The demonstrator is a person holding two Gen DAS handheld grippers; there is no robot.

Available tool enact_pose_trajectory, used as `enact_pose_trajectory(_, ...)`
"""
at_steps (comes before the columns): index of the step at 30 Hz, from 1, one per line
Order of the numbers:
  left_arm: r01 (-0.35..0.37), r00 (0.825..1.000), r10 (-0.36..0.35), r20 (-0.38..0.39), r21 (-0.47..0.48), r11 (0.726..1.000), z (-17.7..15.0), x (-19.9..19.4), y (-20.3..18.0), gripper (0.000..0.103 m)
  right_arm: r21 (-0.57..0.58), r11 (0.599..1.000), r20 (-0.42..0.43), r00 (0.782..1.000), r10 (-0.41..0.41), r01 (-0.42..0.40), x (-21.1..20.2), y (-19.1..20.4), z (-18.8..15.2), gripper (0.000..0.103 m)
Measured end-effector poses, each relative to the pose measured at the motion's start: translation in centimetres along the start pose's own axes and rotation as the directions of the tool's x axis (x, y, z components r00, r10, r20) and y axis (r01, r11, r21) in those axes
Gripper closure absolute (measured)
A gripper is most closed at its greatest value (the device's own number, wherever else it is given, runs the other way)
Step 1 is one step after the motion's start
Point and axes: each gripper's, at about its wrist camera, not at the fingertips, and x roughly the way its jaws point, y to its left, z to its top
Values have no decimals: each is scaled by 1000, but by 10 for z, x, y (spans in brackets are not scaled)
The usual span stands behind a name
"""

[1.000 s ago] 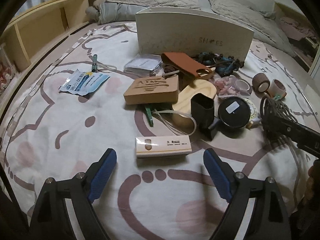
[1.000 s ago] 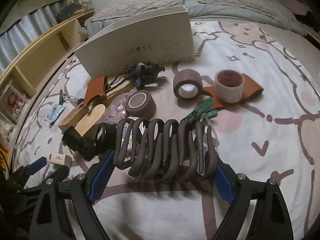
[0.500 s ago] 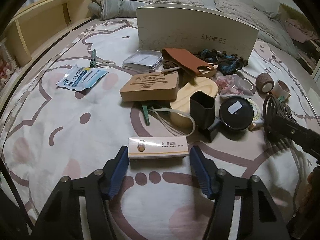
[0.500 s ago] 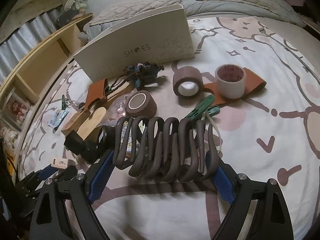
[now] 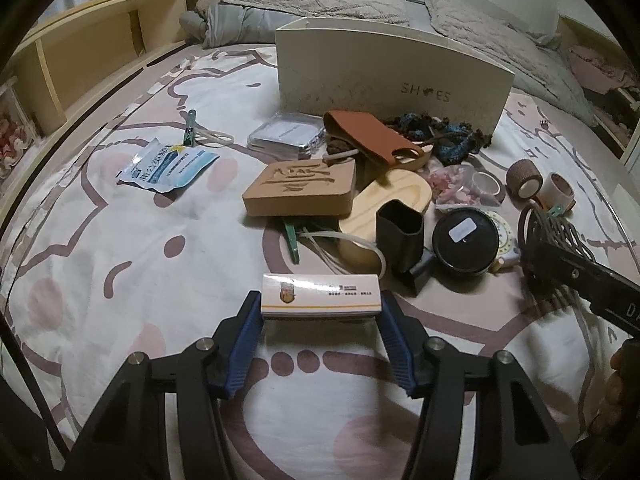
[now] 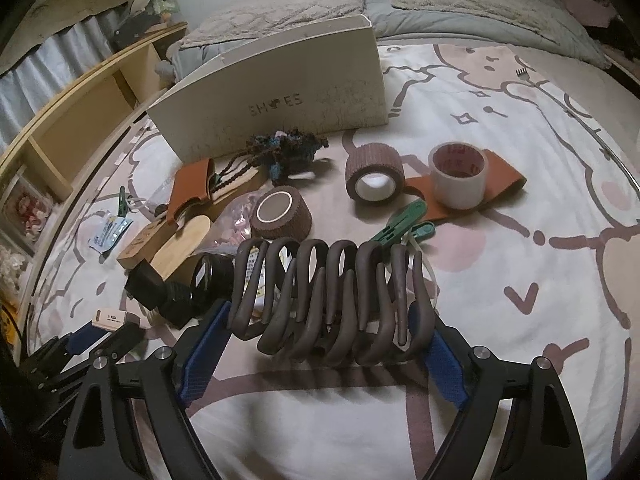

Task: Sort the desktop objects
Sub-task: 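Lift the cream box with the left gripper while the right gripper lifts the coil, then raise both held objects and turn toward the white shoe box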

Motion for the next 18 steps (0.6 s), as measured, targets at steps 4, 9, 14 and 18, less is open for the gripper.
enact_pose_trajectory(4, 2, 1000, -2, 10, -6, 1000, 2, -3, 1, 46, -5, 1000, 10, 1000, 5, -5, -4, 2, 2, 15)
enact_pose_trajectory(9, 4, 1000, -3, 16, -9, 1000, 3, -7, 1, 46, -31, 999, -21, 999, 29, -29, -4, 5, 1, 15)
enact_pose_trajectory(14, 7, 1000, -7, 8, 1, 1000, 1, -8, -1, 46, -9, 998, -91, 994, 63, -64, 2, 4, -8, 12)
enact_pose_trajectory(18, 18, 1000, -18, 1, -3, 1000, 1, -9, -1, 46, 15, 998, -104, 993, 61, -60, 0, 3, -4, 5)
